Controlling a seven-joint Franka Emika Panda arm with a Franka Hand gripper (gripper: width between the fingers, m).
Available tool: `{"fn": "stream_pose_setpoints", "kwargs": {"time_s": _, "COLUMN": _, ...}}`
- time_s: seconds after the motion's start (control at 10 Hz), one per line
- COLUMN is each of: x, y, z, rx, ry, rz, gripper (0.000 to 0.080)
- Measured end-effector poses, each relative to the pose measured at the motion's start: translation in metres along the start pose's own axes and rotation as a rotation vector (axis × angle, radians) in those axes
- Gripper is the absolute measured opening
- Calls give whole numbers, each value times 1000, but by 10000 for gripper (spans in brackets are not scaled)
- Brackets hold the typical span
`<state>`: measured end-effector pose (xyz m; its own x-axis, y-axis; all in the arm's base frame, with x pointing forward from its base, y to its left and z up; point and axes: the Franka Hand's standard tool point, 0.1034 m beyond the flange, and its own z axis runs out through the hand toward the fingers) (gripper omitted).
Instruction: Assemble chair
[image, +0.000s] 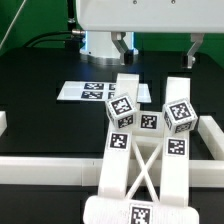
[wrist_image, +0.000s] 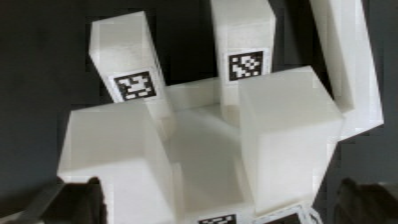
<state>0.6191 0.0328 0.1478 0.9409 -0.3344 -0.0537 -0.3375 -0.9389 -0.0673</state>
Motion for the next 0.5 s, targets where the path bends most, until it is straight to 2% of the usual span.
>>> {"fn": "stream_pose_setpoints", "kwargs": {"time_s": 0.5, "x": -1, "y": 11, "z": 20, "rx": -9, "ry": 25, "rz": -32, "gripper": 648}}
